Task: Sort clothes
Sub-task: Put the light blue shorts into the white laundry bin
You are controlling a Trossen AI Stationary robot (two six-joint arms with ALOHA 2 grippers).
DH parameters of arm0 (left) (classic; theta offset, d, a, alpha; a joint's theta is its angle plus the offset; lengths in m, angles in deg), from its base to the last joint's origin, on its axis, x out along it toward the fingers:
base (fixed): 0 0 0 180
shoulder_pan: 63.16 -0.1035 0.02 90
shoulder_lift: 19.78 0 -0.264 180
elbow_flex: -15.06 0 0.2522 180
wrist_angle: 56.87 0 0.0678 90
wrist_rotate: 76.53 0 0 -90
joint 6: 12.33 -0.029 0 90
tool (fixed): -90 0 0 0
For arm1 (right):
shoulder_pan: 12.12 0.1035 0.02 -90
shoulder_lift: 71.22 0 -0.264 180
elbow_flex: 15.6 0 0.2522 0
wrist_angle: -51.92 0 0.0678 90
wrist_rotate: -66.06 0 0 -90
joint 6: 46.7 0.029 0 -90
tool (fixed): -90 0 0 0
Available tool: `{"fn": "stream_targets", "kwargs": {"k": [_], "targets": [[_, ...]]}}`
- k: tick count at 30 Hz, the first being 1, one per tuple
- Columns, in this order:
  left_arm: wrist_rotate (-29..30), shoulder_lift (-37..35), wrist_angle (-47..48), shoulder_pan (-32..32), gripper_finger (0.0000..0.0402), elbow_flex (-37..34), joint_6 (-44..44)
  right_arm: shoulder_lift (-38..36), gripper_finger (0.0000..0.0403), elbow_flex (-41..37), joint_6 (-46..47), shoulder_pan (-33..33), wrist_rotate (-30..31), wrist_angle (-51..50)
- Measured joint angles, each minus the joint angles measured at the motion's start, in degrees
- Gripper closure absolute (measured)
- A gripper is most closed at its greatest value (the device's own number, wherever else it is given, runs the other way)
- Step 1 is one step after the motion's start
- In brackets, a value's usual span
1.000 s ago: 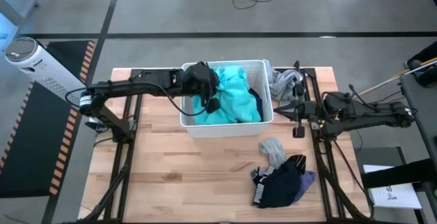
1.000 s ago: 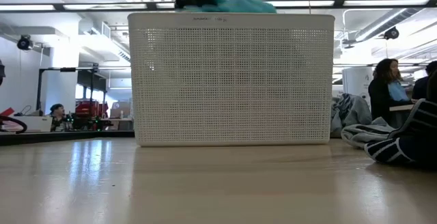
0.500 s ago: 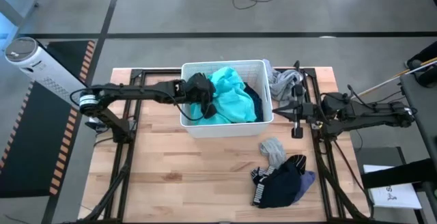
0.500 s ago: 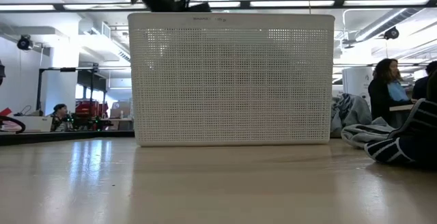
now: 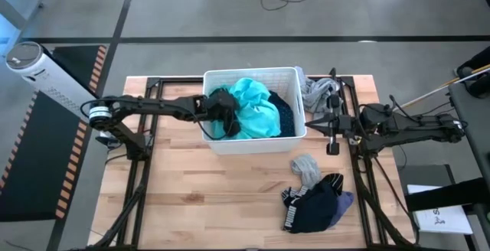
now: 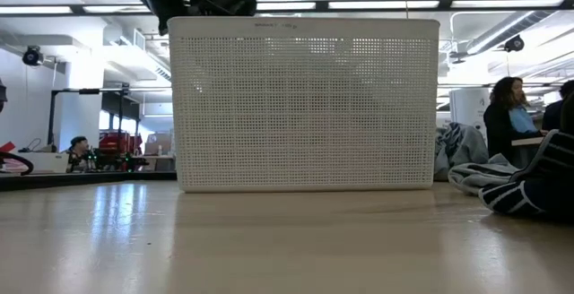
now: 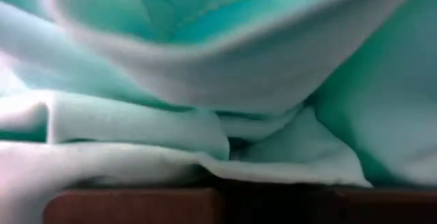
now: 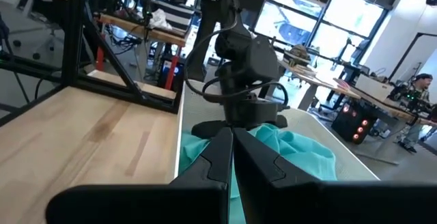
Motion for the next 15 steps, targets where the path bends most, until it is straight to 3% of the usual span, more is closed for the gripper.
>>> {"fn": "stream_targets", "kwargs": {"k": [8, 15], "targets": [[-0.06, 0.00, 3.63, 0.13, 0.0346, 6.85, -0.37, 0.02, 0.0403, 0.00, 0.00, 0.00, 0.00, -0.06], [-0.07, 0.02, 8.42, 0.85, 0.0287, 15.26, -1.79, 0.01, 0.0403, 0.00, -0.07, -0.01, -0.01, -0.65]]}}
